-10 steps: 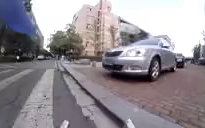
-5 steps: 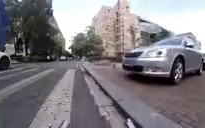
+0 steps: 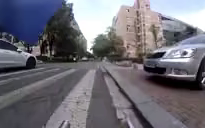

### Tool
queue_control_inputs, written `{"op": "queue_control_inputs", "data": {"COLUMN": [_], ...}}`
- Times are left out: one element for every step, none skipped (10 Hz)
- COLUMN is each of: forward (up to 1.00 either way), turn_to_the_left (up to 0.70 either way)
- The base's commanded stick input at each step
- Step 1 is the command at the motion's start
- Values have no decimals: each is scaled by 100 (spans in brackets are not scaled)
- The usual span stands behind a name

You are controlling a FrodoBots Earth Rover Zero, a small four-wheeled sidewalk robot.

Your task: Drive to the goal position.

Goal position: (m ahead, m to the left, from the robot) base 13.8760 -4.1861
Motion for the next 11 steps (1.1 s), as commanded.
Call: {"op": "queue_control_inputs", "data": {"forward": [70, 70, 70, 70, 70, 70, 70, 70, 70, 70, 70], "turn_to_the_left": [0, 0, 0, 0, 0, 0, 0, 0, -1, -11, -13]}}
